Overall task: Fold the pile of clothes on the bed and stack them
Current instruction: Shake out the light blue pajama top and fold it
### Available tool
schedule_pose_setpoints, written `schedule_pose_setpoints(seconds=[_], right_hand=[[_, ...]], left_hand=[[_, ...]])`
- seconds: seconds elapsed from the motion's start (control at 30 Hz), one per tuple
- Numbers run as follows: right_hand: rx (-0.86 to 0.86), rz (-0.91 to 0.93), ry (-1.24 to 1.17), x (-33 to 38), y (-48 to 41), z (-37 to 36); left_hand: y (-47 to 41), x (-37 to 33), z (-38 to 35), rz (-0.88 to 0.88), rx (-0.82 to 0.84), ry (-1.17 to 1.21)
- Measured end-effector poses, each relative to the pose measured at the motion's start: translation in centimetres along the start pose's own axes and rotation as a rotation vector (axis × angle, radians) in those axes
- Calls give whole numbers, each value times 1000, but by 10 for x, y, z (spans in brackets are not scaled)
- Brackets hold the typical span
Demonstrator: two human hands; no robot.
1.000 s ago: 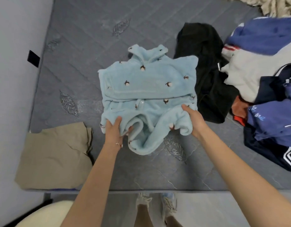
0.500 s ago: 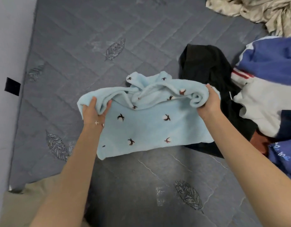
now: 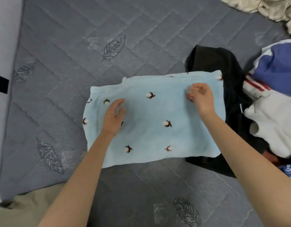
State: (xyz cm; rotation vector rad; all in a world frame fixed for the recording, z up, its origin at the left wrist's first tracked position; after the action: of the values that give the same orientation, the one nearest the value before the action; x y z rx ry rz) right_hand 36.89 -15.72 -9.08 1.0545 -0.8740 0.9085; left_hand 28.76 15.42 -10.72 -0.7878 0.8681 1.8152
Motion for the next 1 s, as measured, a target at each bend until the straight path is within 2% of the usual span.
schedule_pose_setpoints(seconds=[0.07, 0.13, 0.27, 0.33, 0.4, 0.5, 0.57, 0.7, 0.8, 0.9, 1.0], right_hand=[[74, 50, 263, -4, -8, -8], [189, 84, 446, -4, -11, -21], [236, 343, 714, 4, -16, -36], [280, 324, 869, -4, -18, -32], [245, 300, 934, -9, -13, -17], [45, 323, 911, -12, 8, 20], [-39, 224, 834, -22, 27, 47], [-97, -29, 393, -55, 66, 73], [-19, -249, 303, -83, 85, 70], [86, -214, 352, -90, 84, 63], [104, -214, 499, -92, 81, 61]], left_hand=[[-5, 6, -21, -82, 111, -194], [-14, 8, -33, -121, 141, -342], [-14, 3, -49, 35, 253, -589], [-7, 7, -54, 42, 263, -720], [8, 6, -59, -9, 212, -763], [49, -10, -74, -185, 113, -729], [81, -11, -87, -291, 106, -761], [129, 31, -88, -269, 180, -890], [137, 54, -78, -295, 233, -952], [132, 57, -77, -336, 274, -989], [129, 55, -76, -357, 286, -1043]])
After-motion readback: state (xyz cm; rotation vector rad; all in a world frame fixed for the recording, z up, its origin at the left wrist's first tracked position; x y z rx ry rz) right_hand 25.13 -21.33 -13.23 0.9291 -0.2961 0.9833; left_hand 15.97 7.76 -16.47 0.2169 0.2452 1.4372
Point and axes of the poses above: each hand's wrist, its own y-axis away from the middle knuckle, its own z-axis out of the back of the hand, x = y × z, the point moved 6 cm from there along -y, towards the middle knuckle, and after that the axes turned 7 degrees about z, right-handed, at the moved point
